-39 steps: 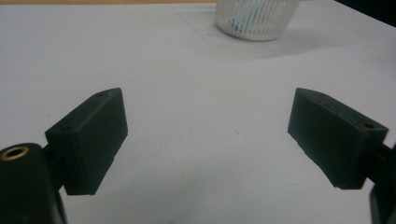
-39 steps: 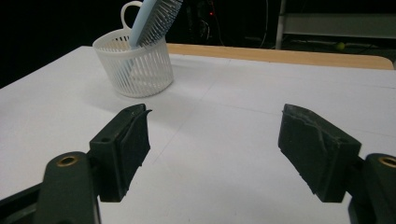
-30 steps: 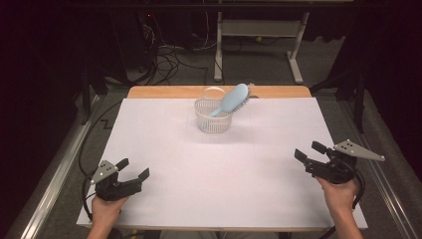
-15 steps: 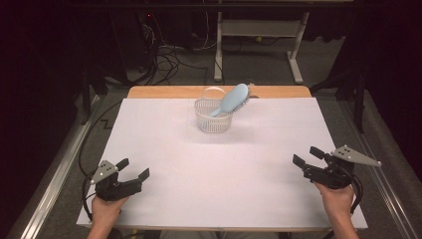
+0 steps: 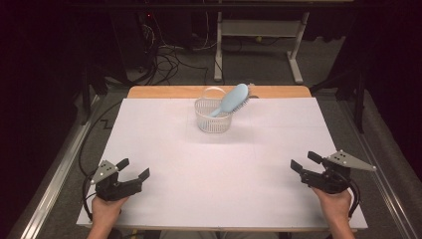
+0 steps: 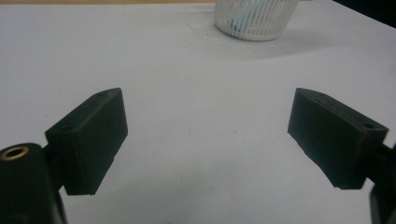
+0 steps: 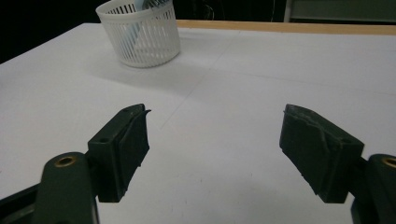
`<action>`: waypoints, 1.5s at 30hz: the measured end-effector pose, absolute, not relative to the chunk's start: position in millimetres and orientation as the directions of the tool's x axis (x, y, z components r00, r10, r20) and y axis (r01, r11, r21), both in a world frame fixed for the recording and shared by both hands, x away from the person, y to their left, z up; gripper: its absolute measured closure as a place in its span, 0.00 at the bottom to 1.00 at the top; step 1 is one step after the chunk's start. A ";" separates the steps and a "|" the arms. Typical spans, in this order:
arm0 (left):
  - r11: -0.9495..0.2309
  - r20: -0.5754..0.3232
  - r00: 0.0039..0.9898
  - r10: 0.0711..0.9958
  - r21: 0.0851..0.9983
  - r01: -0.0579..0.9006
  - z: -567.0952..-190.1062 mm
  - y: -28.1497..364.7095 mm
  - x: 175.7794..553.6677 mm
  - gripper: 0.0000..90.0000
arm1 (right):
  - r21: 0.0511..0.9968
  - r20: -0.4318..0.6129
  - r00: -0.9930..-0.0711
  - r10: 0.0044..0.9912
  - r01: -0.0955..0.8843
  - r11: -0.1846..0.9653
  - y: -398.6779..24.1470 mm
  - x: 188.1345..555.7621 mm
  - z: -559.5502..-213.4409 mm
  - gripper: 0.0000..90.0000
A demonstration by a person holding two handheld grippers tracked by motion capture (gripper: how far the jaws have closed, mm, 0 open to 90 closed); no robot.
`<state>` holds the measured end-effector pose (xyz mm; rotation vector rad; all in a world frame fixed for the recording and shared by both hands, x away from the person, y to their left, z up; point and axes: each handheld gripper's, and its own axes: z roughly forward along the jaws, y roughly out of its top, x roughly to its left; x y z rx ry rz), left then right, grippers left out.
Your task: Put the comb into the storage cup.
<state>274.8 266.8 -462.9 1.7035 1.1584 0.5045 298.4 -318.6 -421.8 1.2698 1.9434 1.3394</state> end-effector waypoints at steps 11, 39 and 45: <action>-0.068 -0.176 0.460 0.870 0.882 0.466 -462.9 266.7 274.8 0.13 | 0.893 0.131 -0.463 0.877 0.439 0.098 -320.6 293.2 -430.5 0.27; -0.065 -0.177 0.460 0.870 0.884 0.463 -462.3 267.1 273.9 0.13 | 0.880 0.140 -0.456 0.879 0.465 0.101 -322.7 283.0 -446.2 0.26; -0.066 -0.176 0.460 0.870 0.884 0.464 -462.3 267.0 273.7 0.13 | 0.880 0.144 -0.454 0.879 0.466 0.096 -325.2 280.1 -448.6 0.26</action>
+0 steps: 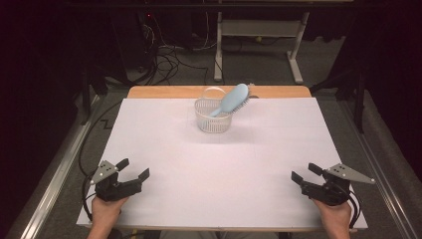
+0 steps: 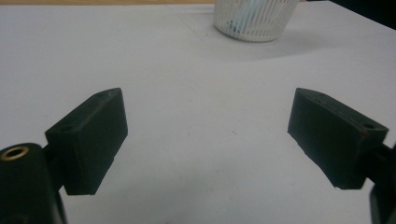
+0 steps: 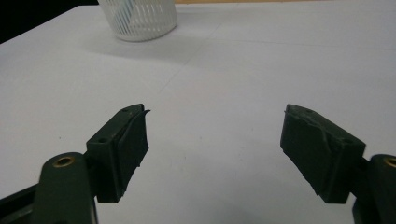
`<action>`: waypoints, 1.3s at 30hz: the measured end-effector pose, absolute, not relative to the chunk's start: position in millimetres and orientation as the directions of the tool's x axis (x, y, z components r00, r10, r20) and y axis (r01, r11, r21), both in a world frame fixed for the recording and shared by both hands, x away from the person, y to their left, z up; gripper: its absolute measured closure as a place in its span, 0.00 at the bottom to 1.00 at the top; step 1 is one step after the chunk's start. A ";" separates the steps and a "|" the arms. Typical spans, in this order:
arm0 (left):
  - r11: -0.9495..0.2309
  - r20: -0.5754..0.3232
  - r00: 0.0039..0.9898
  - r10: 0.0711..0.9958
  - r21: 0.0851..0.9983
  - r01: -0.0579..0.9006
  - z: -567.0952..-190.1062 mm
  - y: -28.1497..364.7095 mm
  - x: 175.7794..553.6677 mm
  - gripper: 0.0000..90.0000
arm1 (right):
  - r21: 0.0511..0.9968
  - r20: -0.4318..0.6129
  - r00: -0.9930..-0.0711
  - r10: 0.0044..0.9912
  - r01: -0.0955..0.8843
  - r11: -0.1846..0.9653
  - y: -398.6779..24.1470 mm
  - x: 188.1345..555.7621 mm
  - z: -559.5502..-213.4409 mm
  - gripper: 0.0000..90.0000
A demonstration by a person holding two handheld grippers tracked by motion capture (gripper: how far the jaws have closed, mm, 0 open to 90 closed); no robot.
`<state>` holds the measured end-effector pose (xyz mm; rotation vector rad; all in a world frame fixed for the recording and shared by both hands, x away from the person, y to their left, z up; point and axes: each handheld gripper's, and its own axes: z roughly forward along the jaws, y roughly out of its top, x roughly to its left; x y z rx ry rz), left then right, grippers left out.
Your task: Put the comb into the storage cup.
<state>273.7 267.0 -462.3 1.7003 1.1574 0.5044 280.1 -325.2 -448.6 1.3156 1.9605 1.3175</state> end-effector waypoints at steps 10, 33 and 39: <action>-0.063 -0.178 0.459 0.871 0.885 0.462 -462.2 267.6 273.3 0.13 | 0.879 0.153 -0.459 0.875 0.469 0.092 -325.6 277.3 -453.8 0.26; -0.065 -0.182 0.462 0.868 0.881 0.468 -463.0 267.2 273.2 0.13 | 0.886 0.167 -0.454 0.875 0.459 0.069 -335.3 262.0 -459.8 0.26; -0.064 -0.183 0.463 0.867 0.881 0.469 -463.1 267.1 273.4 0.13 | 0.885 0.177 -0.456 0.872 0.461 0.062 -334.8 262.7 -460.5 0.26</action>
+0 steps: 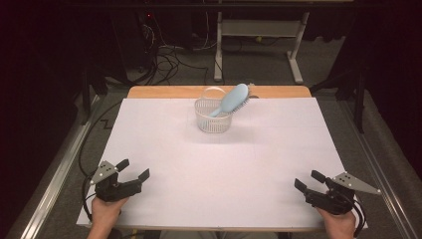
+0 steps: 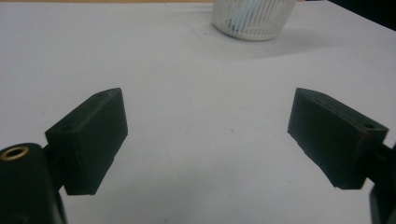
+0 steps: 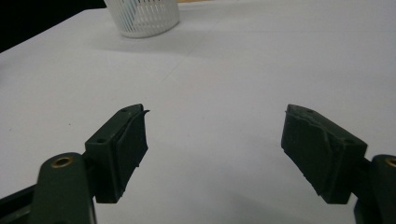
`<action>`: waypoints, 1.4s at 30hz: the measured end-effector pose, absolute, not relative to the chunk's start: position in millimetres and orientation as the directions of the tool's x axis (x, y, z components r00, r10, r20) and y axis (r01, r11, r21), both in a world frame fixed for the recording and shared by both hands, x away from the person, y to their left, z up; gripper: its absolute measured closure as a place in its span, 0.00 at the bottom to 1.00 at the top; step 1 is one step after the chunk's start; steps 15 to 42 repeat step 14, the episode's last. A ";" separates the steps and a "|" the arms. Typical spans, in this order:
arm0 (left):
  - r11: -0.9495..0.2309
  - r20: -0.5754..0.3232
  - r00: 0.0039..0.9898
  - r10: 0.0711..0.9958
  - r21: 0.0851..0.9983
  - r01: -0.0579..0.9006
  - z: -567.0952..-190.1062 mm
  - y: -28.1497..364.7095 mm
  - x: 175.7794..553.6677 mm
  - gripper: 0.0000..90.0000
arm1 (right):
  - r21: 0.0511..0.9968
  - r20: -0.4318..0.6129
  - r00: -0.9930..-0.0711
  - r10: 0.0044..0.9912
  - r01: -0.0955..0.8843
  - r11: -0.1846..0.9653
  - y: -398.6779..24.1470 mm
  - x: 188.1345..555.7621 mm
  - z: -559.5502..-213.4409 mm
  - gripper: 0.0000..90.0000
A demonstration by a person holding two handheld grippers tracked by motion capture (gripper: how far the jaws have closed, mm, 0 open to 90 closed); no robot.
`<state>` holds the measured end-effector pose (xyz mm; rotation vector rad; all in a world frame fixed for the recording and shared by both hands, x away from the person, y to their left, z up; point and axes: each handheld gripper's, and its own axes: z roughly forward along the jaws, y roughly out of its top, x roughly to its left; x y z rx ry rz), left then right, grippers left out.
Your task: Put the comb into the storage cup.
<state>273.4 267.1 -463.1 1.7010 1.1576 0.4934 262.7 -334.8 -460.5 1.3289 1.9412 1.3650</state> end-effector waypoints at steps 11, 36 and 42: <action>-0.066 -0.184 0.466 0.866 0.880 0.470 -463.3 266.9 274.1 0.13 | 0.884 0.184 -0.455 0.871 0.464 0.056 -335.1 263.0 -461.1 0.26; -0.065 -0.185 0.464 0.866 0.879 0.472 -463.3 267.3 274.5 0.13 | 0.885 0.185 -0.456 0.870 0.463 0.054 -335.3 263.0 -461.1 0.26; -0.065 -0.185 0.464 0.866 0.879 0.472 -463.3 267.3 274.5 0.13 | 0.885 0.185 -0.456 0.870 0.463 0.054 -335.3 263.0 -461.1 0.26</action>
